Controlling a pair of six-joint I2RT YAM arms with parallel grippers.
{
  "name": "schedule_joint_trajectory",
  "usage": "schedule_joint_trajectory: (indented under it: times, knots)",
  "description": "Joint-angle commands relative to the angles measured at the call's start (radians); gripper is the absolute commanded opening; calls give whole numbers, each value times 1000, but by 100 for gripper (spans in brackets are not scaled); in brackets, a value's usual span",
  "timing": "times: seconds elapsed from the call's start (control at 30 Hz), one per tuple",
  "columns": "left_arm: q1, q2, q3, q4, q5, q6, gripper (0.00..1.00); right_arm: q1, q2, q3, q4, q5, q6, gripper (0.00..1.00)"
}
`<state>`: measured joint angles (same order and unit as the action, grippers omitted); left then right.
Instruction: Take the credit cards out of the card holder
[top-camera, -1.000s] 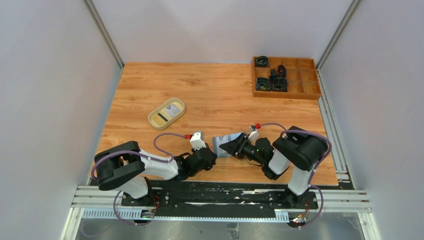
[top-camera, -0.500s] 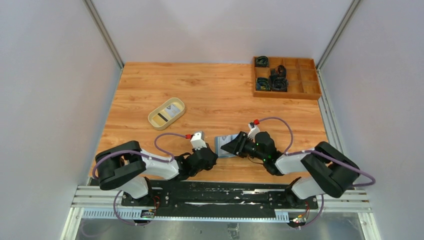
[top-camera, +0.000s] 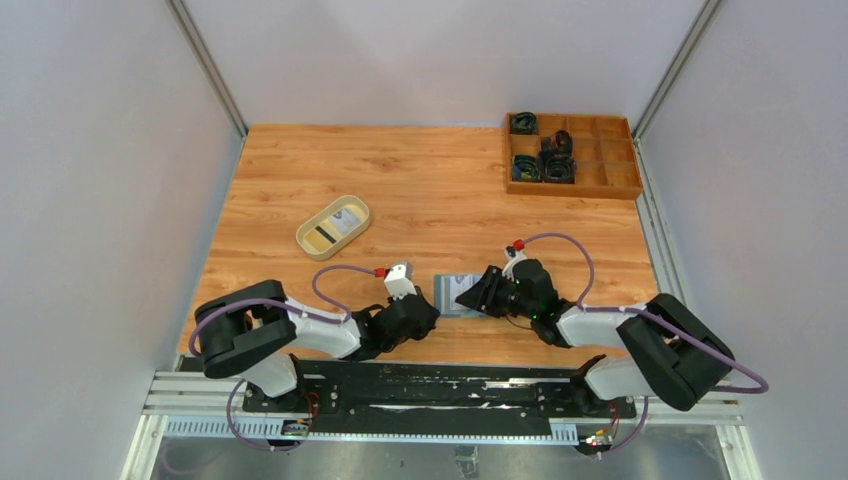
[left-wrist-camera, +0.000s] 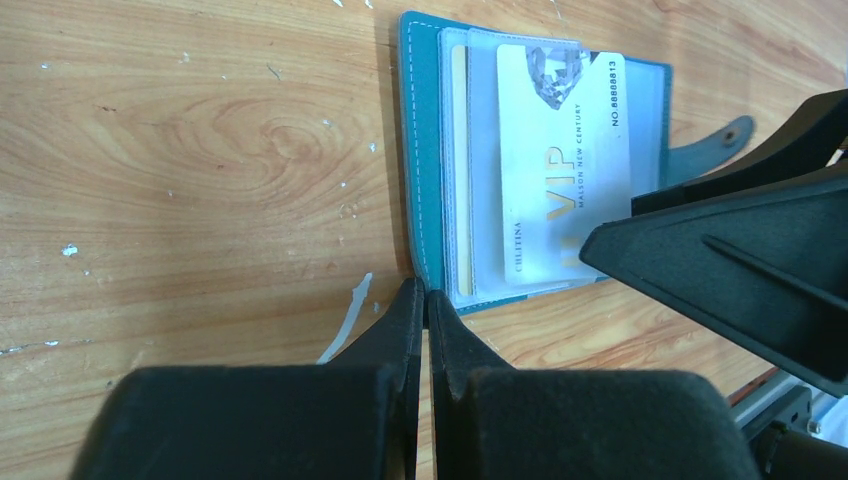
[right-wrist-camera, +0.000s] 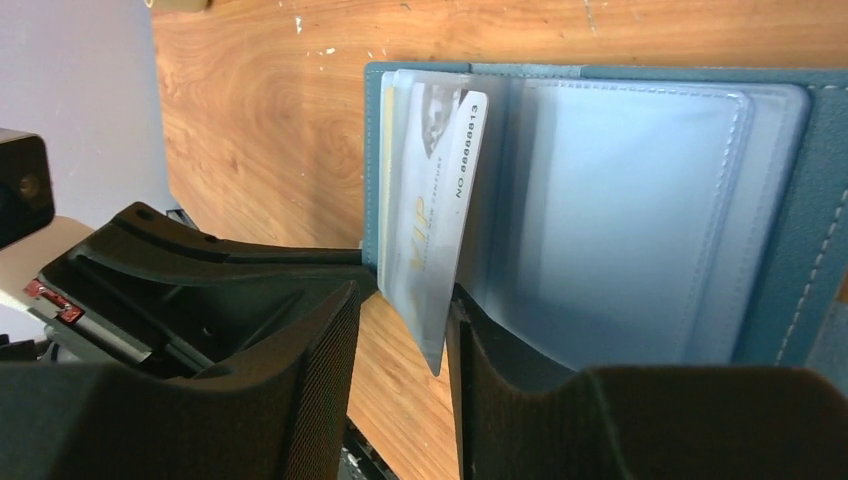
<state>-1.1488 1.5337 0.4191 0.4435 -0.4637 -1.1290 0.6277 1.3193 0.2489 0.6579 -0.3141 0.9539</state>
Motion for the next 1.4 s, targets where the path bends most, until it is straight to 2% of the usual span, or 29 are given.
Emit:
schedule_joint_trajectory:
  times: [0.0,0.17,0.33,0.47,0.67,0.87,1.17,1.37]
  knots:
    - [-17,49,-35,-177,42,33,0,-20,15,-12,-12,11,-14,40]
    - [-17,53,-36,-175,42,33,0,-51,-12,-47,-11,12,-15,36]
    - [-17,67,-27,-175,47,34,0,-81,-54,-65,-31,6,-25,24]
    - [-17,69,-27,-175,49,35,0,-98,-85,-65,-61,4,-39,22]
    - [-17,71,-29,-175,49,34,0,-112,-88,-56,-69,-11,-47,0]
    - [-17,65,-33,-175,47,32,0,-142,-137,-60,-126,-20,-68,0]
    - [-18,42,-46,-175,37,22,0,-248,-347,-85,-369,-47,-181,0]
    - [-19,-28,-91,-173,2,-2,0,-263,-508,15,-551,-35,-267,0]
